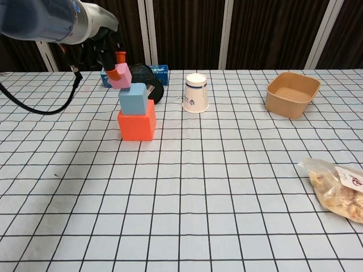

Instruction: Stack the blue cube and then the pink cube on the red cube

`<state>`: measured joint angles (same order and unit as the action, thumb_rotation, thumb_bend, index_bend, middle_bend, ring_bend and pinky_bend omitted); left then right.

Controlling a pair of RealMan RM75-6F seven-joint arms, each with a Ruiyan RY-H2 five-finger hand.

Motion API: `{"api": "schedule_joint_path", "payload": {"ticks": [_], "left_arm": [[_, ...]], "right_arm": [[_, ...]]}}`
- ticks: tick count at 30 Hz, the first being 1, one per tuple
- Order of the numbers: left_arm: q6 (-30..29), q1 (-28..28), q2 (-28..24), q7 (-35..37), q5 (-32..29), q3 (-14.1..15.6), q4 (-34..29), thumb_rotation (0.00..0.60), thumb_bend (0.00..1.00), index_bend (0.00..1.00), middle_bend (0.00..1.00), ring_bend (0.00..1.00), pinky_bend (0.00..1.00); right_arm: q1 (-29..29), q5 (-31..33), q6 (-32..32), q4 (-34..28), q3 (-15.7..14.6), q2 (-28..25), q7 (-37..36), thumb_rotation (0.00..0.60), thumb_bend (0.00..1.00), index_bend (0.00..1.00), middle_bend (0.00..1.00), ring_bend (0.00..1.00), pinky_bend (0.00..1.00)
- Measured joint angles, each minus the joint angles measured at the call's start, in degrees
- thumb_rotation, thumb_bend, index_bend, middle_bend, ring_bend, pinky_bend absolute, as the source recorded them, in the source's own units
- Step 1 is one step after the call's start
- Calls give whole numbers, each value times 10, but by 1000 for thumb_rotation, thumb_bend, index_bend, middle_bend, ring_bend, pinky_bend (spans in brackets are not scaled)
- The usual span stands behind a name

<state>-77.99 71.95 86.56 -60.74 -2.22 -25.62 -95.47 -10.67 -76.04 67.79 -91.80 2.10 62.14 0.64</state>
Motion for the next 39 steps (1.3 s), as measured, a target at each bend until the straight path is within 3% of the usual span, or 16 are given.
{"api": "schedule_joint_path", "payload": {"ticks": [39], "left_arm": [[-28,7,44,-37,6,-23,22,600,463,502,851,677,693]], "right_arm": [[4,-4,3,-1,0,-9,-21,600,94,0,42,21,2]]}}
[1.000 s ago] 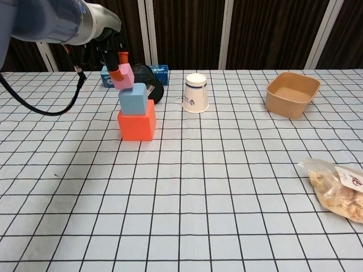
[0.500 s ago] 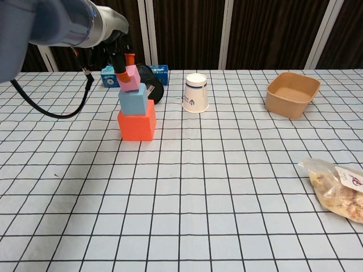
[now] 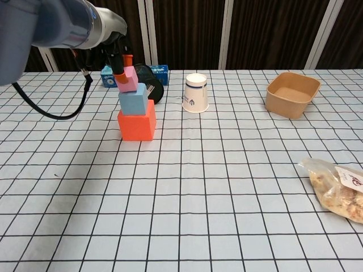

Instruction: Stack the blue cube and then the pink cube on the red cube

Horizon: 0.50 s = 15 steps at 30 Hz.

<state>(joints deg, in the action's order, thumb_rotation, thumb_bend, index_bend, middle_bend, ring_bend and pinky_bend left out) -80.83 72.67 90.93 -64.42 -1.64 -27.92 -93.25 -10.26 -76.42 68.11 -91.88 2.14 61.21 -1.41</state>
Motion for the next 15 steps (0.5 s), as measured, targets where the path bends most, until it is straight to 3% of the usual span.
{"api": "schedule_joint_path", "payload": {"ticks": [15], "left_arm": [[9,-6,9,-6,5,-1,11,600,464,491,851,677,693]], "right_arm": [[-1,1,-3,0,0,-1,0,600,95,0,42,22,3]]}}
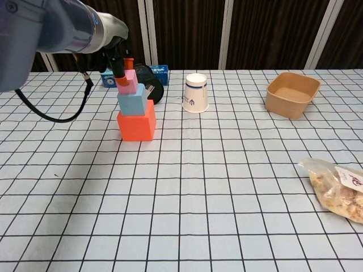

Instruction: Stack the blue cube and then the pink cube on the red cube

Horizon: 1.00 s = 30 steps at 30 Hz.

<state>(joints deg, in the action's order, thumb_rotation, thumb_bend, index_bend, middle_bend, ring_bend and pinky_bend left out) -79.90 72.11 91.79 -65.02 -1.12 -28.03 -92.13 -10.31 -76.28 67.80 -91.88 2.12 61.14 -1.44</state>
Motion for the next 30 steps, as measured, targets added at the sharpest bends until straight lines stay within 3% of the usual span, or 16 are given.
{"api": "schedule_joint_path", "payload": {"ticks": [18,30], "left_arm": [[3,-2,0,-11,2,-2,-4,600,463,346,851,677,693],[-4,-3,-6,-18,6,-2,-15,600,464,314,849,676,693]], "right_arm": [[-1,5,-4,-2,1,-2,1,600,94,0,42,22,2],[-1,8,-6,-5,1,-2,6,600,95,0,42,21,2]]}}
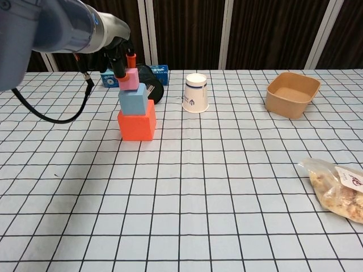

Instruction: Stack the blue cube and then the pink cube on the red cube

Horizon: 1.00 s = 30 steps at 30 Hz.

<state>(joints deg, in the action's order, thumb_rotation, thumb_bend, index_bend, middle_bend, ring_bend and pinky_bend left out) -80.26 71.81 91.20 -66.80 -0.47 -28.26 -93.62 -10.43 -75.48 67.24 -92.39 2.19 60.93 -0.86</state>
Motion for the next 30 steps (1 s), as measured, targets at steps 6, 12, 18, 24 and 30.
{"api": "schedule_joint_path", "payload": {"ticks": [6,12,18,24,30], "left_arm": [[-30,-8,-29,-2,8,-6,-45,600,464,312,847,675,693],[-61,-29,-90,-3,11,-15,-129,600,440,298,843,674,693],[-67,-70,-172,11,20,-23,-225,600,266,245,836,665,690],[-5,-173,-301,81,105,0,-338,600,167,215,796,594,623],[64,-320,-384,223,345,68,-368,600,161,215,604,407,436]], "right_arm": [[-2,-2,-4,-3,-2,0,5,600,95,0,42,22,2],[-2,0,-3,-10,-3,0,14,600,94,0,42,21,3],[1,-1,3,-15,-3,-3,15,600,94,0,42,21,3],[4,-8,9,-20,-4,-6,10,600,94,0,42,21,2],[4,-14,13,-24,-6,-4,15,600,94,0,42,20,2]]}}
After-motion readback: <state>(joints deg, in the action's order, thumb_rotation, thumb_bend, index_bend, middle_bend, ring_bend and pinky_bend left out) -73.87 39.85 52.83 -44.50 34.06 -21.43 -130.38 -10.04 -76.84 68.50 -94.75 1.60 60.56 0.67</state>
